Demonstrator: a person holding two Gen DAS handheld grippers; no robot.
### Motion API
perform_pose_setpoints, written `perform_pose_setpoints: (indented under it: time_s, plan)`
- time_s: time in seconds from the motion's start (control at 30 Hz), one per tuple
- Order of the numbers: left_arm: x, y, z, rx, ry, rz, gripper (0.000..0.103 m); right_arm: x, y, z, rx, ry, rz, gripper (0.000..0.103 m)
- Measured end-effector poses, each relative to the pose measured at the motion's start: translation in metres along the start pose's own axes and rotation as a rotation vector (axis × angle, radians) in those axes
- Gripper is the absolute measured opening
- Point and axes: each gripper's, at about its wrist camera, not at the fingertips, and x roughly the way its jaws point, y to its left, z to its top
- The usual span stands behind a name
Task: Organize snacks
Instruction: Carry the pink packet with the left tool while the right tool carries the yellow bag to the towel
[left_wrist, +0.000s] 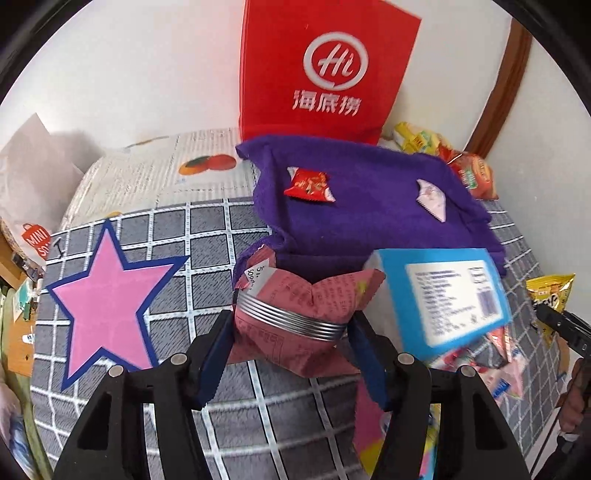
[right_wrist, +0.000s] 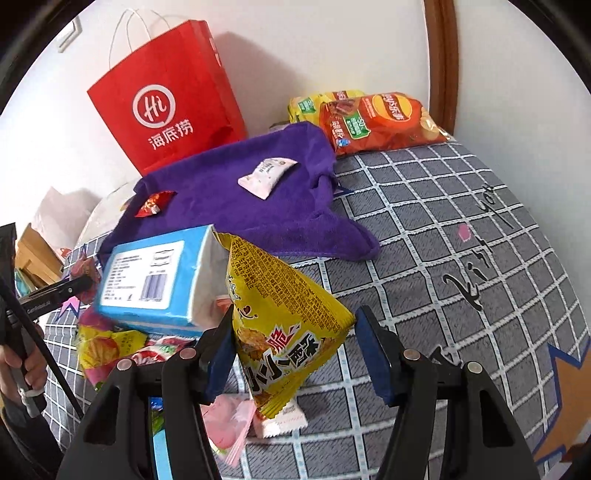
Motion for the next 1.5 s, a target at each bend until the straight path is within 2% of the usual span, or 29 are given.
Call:
perform_pose_setpoints:
  time_s: [0.5, 0.87, 1.23, 1.5]
  plan:
    - [-0.075, -0.042, -0.027, 0.055, -0.082, -0.086, 0.06, -0.069, 0.038, -0.021, -0.017, -0.061, 0.056, 0.061]
    - [-0.118, -0.056, -0.017, 0.079, -0.167, -0.097, 0.06, -0.11, 0.056, -0.013, -0.043, -0.125, 0.074, 0.061]
    - [-0.135, -0.058, -0.008, 0.082, -0.206, -0.098, 0.06, -0.124, 0.073, -0.004, -0.069, -0.163, 0.095, 0.061]
    - [-0.13, -0.051, -0.001, 0.065, -0.206, -0.096, 0.06, -0.119, 0.074, 0.006, -0.059, -0.163, 0.098, 0.061]
